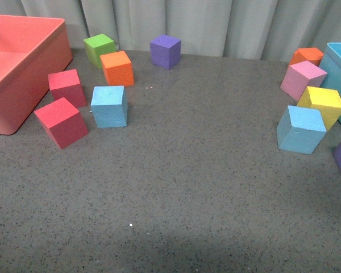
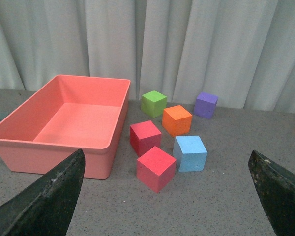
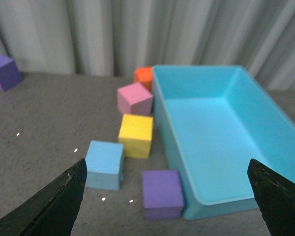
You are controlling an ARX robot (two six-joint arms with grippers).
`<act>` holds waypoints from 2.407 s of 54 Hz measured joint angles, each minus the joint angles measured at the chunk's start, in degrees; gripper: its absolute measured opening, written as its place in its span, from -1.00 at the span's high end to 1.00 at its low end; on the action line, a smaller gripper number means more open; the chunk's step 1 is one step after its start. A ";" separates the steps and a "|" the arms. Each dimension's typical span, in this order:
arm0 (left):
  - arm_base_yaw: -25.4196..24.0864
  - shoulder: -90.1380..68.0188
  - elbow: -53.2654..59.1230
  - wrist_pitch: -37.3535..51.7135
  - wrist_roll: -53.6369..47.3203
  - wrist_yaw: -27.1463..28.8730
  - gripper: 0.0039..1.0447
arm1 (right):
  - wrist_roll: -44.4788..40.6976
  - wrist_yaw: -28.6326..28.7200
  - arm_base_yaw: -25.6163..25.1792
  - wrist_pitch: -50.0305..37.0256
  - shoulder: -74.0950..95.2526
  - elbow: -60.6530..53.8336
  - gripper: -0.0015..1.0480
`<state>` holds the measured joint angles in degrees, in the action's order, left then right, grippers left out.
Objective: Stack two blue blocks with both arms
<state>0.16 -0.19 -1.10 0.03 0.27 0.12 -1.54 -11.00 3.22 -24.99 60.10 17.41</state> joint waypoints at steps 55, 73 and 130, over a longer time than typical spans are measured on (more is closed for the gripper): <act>0.00 0.00 0.00 0.00 0.00 0.00 -0.88 | 17.35 8.28 1.97 33.09 62.53 51.71 -0.81; 0.00 0.00 0.00 0.00 0.00 0.00 -0.88 | 16.79 6.16 2.19 37.20 66.64 55.98 -0.05; 0.00 0.00 0.00 0.00 0.00 0.00 -0.88 | 19.87 9.14 18.75 45.40 76.41 75.32 0.17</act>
<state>0.16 -0.19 -1.10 0.03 0.27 0.12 18.33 -1.87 21.98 20.40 136.51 92.73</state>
